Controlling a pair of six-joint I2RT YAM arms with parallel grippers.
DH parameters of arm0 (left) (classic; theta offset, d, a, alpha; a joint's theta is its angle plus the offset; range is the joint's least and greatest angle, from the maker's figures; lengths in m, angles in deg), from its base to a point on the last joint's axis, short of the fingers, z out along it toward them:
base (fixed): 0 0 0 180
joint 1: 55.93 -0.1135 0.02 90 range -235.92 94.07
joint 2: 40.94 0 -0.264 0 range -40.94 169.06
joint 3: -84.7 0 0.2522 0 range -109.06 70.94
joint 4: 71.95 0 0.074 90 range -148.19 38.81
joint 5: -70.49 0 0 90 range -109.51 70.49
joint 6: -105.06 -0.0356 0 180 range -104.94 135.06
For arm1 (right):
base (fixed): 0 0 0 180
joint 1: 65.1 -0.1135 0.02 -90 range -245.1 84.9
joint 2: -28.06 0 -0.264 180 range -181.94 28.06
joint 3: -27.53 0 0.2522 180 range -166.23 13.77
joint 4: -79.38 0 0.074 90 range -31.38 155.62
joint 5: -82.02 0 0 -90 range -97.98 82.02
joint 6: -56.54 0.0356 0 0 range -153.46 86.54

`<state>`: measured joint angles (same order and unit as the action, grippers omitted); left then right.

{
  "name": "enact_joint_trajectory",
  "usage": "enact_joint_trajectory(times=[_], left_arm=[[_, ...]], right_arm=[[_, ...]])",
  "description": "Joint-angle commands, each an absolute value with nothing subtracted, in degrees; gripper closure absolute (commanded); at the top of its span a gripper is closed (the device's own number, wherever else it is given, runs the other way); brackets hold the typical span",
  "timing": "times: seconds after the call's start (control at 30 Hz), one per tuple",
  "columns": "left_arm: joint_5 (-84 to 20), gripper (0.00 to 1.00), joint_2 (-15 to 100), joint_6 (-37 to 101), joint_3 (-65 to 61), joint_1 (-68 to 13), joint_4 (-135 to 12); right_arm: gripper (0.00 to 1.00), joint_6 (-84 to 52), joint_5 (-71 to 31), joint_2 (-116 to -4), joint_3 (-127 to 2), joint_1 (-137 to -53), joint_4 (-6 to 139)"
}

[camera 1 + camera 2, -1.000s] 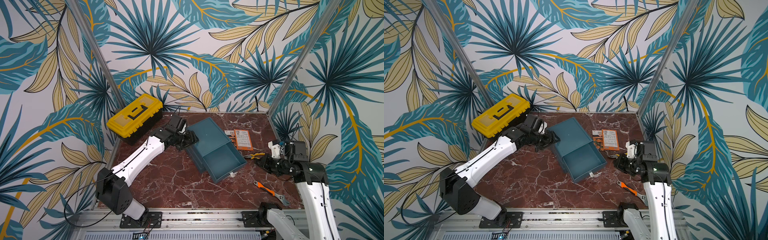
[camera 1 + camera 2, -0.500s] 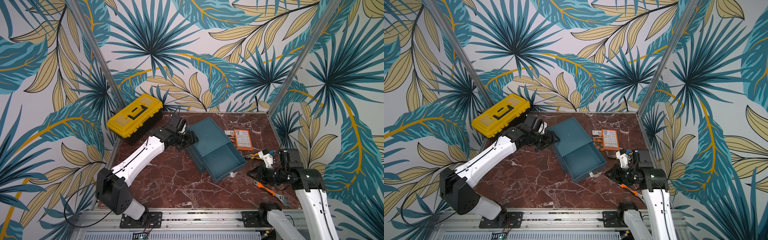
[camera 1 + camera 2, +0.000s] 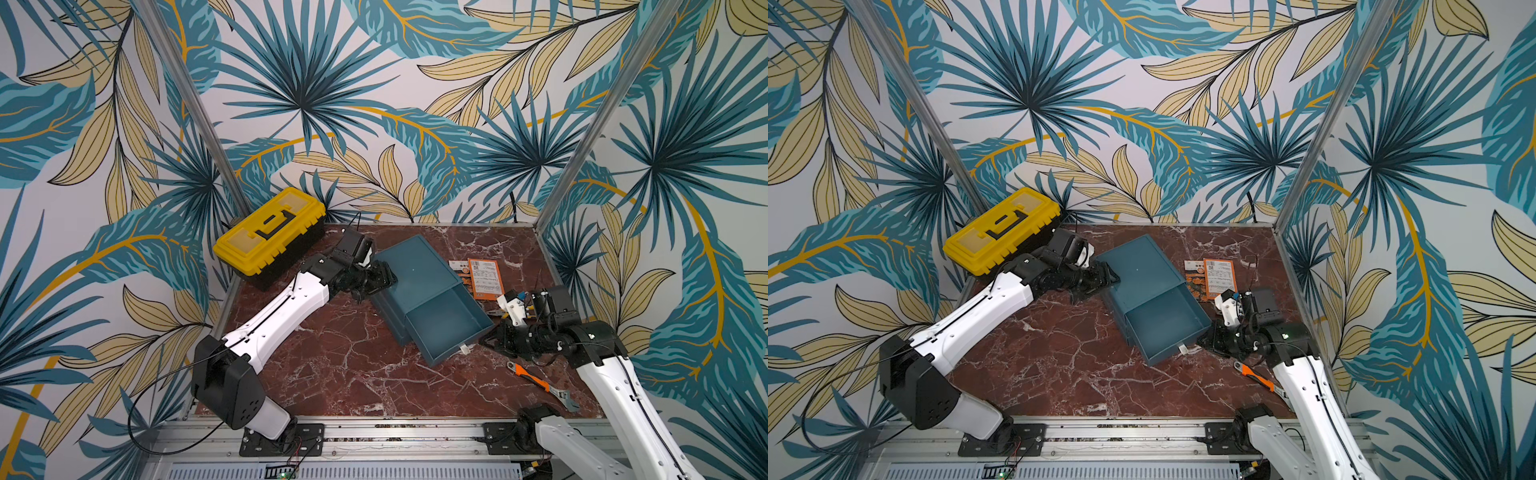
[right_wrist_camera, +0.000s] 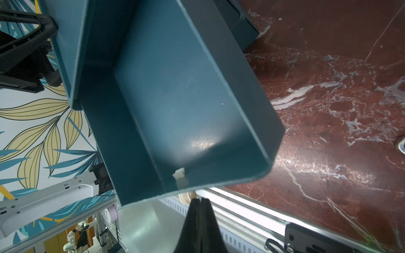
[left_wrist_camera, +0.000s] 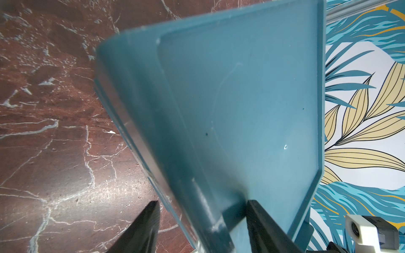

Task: Take the seed bags out of the drawer
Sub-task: Close the drawer in the storage box.

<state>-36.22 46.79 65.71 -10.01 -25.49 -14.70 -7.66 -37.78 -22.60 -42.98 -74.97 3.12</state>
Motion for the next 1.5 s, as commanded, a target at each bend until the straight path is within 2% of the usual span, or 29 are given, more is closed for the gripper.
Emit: enact_joint_trajectory(times=[0.0,0.63,1.3,1.47], left_arm=[[-34.14,0.34,46.21,65.82,-11.55,-25.25,-12.87],[-34.09,0.34,46.11,67.0,-11.24,-24.73,-13.92],[-33.54,0.34,45.59,67.1,-11.65,-24.72,-13.46],[-32.87,0.31,45.17,66.56,-13.23,-24.68,-12.16]], right_arm=[[1.0,-6.13,-35.69,-23.8,-42.04,-76.46,6.15],[1.0,-1.33,-34.61,-29.67,-43.14,-81.39,16.05],[1.0,4.59,-31.35,-46.02,-50.59,-85.16,30.25],[1.0,4.97,-30.91,-49.34,-52.86,-86.91,31.4]])
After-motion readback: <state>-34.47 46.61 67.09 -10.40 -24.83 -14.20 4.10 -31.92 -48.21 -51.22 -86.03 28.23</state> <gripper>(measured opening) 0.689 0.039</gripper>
